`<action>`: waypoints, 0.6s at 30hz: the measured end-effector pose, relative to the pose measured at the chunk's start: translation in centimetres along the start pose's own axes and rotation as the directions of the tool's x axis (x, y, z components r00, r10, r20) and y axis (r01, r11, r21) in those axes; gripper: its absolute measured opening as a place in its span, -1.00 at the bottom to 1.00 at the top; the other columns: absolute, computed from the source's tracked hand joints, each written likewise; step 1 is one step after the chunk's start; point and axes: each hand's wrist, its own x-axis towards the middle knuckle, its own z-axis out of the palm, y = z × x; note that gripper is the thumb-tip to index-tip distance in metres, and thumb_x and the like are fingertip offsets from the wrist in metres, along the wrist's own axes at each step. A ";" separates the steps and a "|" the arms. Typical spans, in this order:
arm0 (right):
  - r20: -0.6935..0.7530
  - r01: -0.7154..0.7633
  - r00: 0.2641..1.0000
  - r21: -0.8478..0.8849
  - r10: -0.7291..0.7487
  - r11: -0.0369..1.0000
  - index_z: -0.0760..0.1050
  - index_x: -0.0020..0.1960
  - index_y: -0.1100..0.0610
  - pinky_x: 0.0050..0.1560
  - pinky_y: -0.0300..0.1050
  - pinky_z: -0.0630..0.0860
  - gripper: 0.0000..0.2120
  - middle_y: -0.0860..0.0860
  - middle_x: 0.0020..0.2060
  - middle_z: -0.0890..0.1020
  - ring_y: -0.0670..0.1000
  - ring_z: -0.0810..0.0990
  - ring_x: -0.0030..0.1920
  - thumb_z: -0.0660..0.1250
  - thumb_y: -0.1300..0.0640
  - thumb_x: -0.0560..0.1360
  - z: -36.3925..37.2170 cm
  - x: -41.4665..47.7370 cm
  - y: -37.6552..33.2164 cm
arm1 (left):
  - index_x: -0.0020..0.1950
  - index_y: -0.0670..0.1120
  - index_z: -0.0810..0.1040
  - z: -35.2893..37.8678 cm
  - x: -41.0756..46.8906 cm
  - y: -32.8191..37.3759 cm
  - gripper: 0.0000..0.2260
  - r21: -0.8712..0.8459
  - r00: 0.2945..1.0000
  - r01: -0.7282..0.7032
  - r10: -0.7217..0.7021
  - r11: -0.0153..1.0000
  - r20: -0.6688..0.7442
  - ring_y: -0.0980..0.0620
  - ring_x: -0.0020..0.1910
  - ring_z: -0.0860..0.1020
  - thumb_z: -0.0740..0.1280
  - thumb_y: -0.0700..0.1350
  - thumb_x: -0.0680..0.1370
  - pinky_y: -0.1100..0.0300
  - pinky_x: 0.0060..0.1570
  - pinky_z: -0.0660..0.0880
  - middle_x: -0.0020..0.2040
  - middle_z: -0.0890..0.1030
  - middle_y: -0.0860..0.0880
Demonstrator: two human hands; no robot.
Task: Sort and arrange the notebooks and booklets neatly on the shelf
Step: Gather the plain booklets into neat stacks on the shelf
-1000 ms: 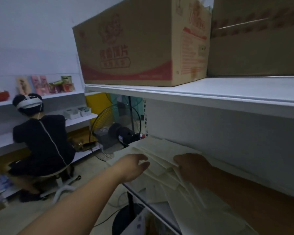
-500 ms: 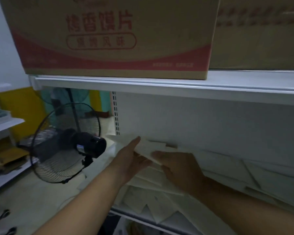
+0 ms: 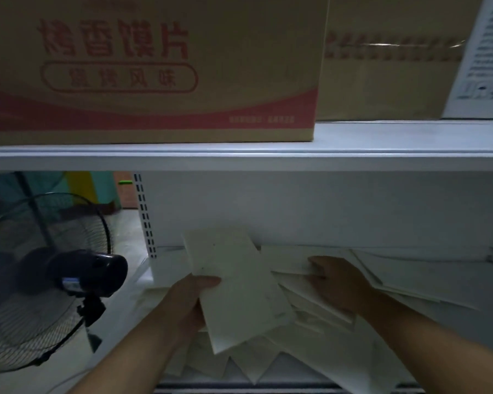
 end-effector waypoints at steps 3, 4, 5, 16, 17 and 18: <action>-0.153 0.045 0.986 -0.157 -0.070 0.987 0.53 0.16 0.02 0.09 -0.13 0.42 -0.71 0.00 0.13 0.62 0.04 0.56 0.14 0.09 -0.02 0.61 -0.5 0.2 -0.1 | 0.17 -0.14 0.54 0.1 -0.1 0.2 -0.58 -0.022 0.998 -0.032 0.033 0.999 0.045 -0.23 -0.06 0.66 0.37 -0.34 0.32 -0.12 -0.05 0.56 0.03 0.68 -0.21; -0.190 0.034 0.979 -0.194 -0.071 0.980 0.53 0.13 0.00 0.04 -0.13 0.42 -0.70 -0.01 0.09 0.63 0.04 0.58 0.11 0.05 -0.03 0.62 -0.8 0.3 -0.4 | 0.16 -0.14 0.54 0.3 -0.2 0.4 -0.56 -0.035 0.997 -0.052 0.054 0.998 0.063 -0.22 -0.07 0.66 0.36 -0.36 0.30 -0.11 -0.08 0.57 0.03 0.67 -0.21; -0.227 0.015 0.971 -0.236 -0.070 0.972 0.52 0.10 0.01 -0.01 -0.13 0.42 -0.68 -0.01 0.05 0.64 0.05 0.59 0.07 0.03 -0.05 0.62 -1.4 0.4 -1.0 | 0.17 -0.15 0.54 0.5 -0.3 0.4 -0.54 -0.047 0.994 -0.070 0.074 0.996 0.077 -0.22 -0.06 0.66 0.35 -0.37 0.28 -0.11 -0.10 0.60 0.04 0.67 -0.21; -0.049 0.355 0.932 -0.093 -0.360 0.930 0.57 0.12 0.07 -0.09 -0.12 0.41 -0.68 0.07 0.07 0.63 0.11 0.59 0.09 0.09 -0.01 0.60 -4.7 -2.5 -16.4 | 0.29 -0.10 0.47 3.7 0.2 0.2 -0.67 -0.102 0.935 -0.336 0.318 0.936 -0.158 -0.01 -0.06 0.68 0.30 -0.09 0.53 0.17 -0.20 0.61 0.00 0.70 -0.07; 0.008 0.389 0.921 -0.036 -0.389 0.920 0.58 0.11 0.08 -0.13 -0.14 0.37 -0.70 0.07 0.06 0.63 0.11 0.59 0.07 0.10 0.03 0.59 -4.0 -3.0 -17.2 | 0.27 -0.13 0.48 3.4 0.1 0.1 -0.71 -0.093 0.936 -0.320 0.299 0.943 -0.185 -0.02 -0.09 0.68 0.28 -0.14 0.56 0.17 -0.20 0.61 -0.01 0.70 -0.09; 0.040 0.433 0.900 0.043 -0.435 0.900 0.58 0.08 0.08 -0.16 -0.15 0.36 -0.71 0.06 0.03 0.64 0.10 0.60 0.03 0.11 0.05 0.59 -3.4 -3.3 -17.7 | 0.25 -0.15 0.50 2.8 -0.1 0.2 -0.74 -0.088 0.938 -0.299 0.276 0.950 -0.208 -0.03 -0.13 0.68 0.25 -0.18 0.57 0.15 -0.20 0.61 -0.03 0.69 -0.13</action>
